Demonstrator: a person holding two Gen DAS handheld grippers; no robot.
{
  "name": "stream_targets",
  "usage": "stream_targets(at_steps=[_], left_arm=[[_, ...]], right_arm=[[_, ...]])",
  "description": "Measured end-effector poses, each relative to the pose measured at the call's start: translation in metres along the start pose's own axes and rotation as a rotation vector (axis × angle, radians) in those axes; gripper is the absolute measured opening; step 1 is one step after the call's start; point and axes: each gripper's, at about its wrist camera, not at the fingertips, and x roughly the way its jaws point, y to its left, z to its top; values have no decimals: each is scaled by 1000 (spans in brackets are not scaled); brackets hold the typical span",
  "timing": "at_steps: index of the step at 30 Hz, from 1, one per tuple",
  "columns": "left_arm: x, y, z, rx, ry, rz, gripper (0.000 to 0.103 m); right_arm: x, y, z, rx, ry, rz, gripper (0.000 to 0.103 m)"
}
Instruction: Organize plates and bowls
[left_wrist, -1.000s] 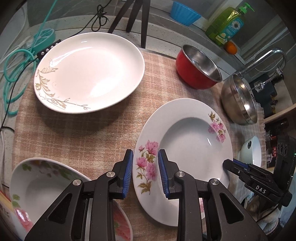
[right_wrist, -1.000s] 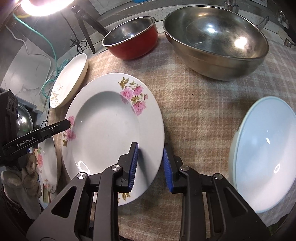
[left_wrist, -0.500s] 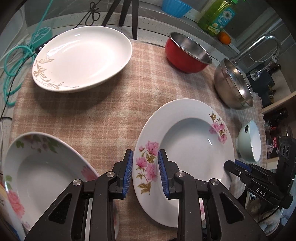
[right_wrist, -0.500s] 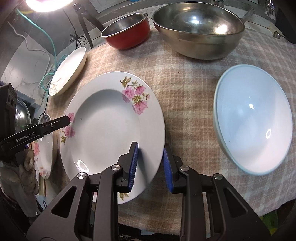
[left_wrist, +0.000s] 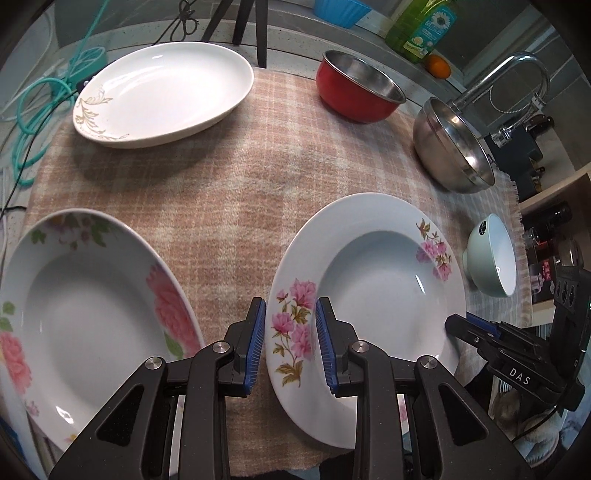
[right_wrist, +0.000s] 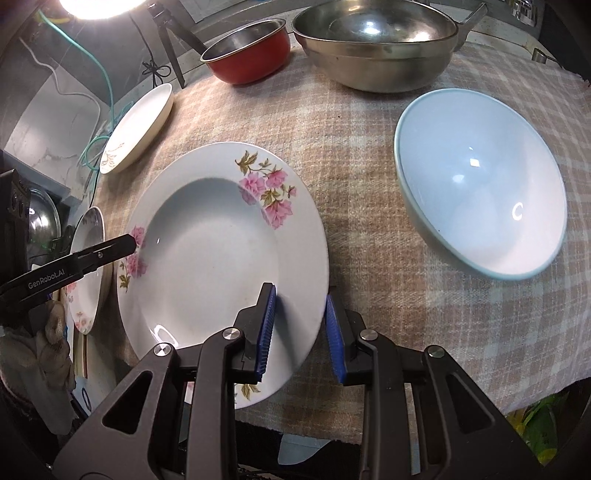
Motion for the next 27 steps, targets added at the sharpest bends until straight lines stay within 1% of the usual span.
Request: stream_targets(at_steps=[20, 21, 22, 23, 24, 25, 27], left_arm=[[-3, -2, -8, 2, -14, 4, 26], [-4, -2, -8, 2, -19, 2, 26], [-5, -2, -8, 6, -24, 2, 27], [-7, -2, -8, 11, -30, 5, 27], [-9, -2, -8, 15, -38, 13, 30], [-11, -2, -8, 16, -46, 18, 33], [-16, -1, -9, 15, -56, 8, 33]], right_arm=[[-2, 1, -1, -31, -5, -22, 30], [-2, 2, -1, -37, -10, -27, 36], [-4, 3, -1, -43, -17, -33, 50], [-6, 4, 0, -46, -31, -38, 58], [-10, 5, 0, -49, -47, -43, 68], [-12, 5, 1, -54, -59, -48, 71], [-18, 8, 3, -68, -78, -60, 71]])
